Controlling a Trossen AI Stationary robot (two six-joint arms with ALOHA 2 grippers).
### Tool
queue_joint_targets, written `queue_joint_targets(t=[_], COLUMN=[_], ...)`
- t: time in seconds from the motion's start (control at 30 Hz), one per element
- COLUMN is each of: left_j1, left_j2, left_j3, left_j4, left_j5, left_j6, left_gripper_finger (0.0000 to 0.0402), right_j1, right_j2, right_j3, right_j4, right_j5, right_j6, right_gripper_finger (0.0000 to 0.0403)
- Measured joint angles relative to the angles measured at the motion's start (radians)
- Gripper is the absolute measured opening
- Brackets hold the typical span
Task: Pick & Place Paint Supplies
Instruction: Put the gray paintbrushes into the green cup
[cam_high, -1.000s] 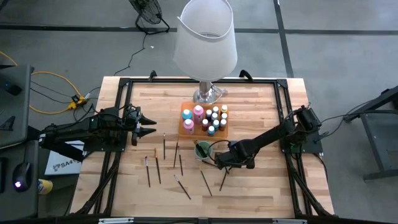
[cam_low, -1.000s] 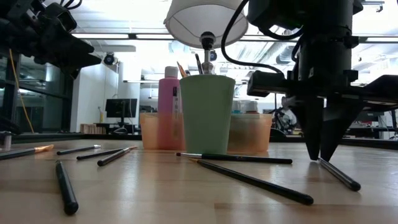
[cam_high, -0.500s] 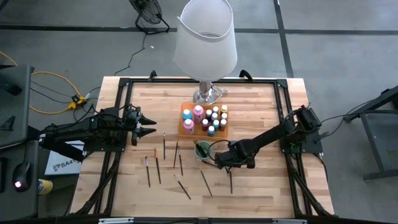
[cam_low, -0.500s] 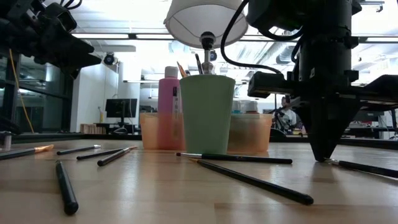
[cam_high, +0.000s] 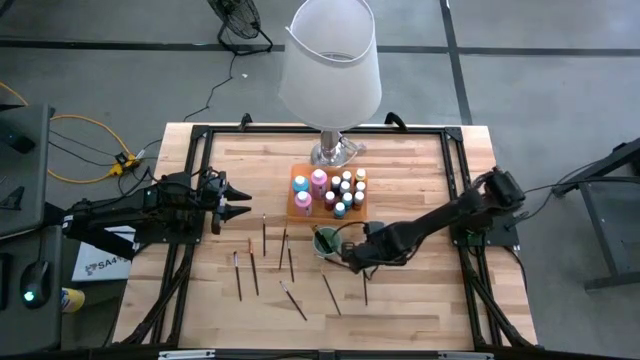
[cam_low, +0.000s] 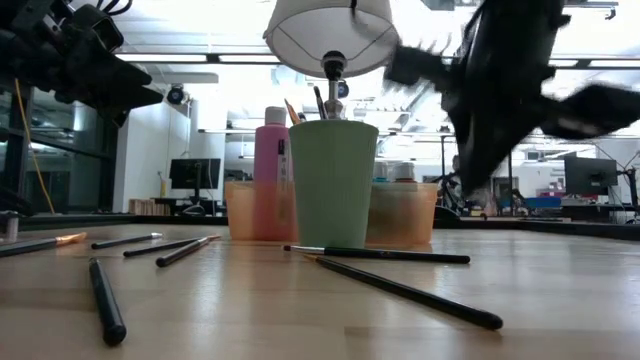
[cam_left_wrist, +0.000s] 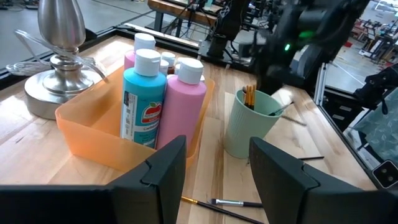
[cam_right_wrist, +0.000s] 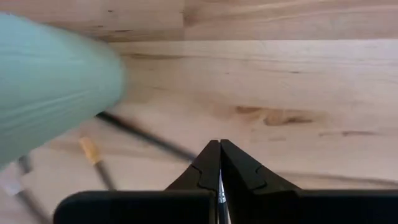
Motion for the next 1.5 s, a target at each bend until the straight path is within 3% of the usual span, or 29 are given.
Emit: queue_joint_targets(t=[0.17, 0.3, 0.43, 0.53, 0.7, 0.83, 1.23, 1.5], left_j1=[0.000, 0.000, 0.000, 0.000, 0.000, 0.000, 0.000, 0.000], left_j2=[0.000, 0.000, 0.000, 0.000, 0.000, 0.000, 0.000, 0.000], left_j3=[0.000, 0.000, 0.000, 0.000, 0.000, 0.000, 0.000, 0.000], left_j4=[0.000, 0.000, 0.000, 0.000, 0.000, 0.000, 0.000, 0.000], left_j5=[0.000, 0.000, 0.000, 0.000, 0.000, 0.000, 0.000, 0.000], left_j6=[0.000, 0.000, 0.000, 0.000, 0.000, 0.000, 0.000, 0.000], left_gripper_finger=[0.0172, 0.0172, 0.0172, 0.0172, 0.0172, 0.0172, 0.0172, 0.0172], right_j1=[0.024, 0.043, 0.055, 0.052, 0.024, -0.002, -0.020, 0.008], right_j2=[-0.128, -0.249, -0.331, -0.345, -0.325, -0.286, -0.147, -0.128], right_j3=[0.001, 0.001, 0.001, 0.002, 0.003, 0.003, 0.003, -0.101], right_j4=[-0.029, -0.014, 0.113, 0.292, 0.596, 0.728, 0.890, 0.999], right_j5=[0.167, 0.380, 0.620, 0.705, 0.673, 0.557, 0.342, 0.413], right_j6=[-0.061, -0.192, -0.478, -0.789, -1.251, -1.467, -1.702, -1.730], right_gripper_finger=[0.0003, 0.0003, 0.0003, 0.0003, 0.0003, 0.0003, 0.0003, 0.0003])
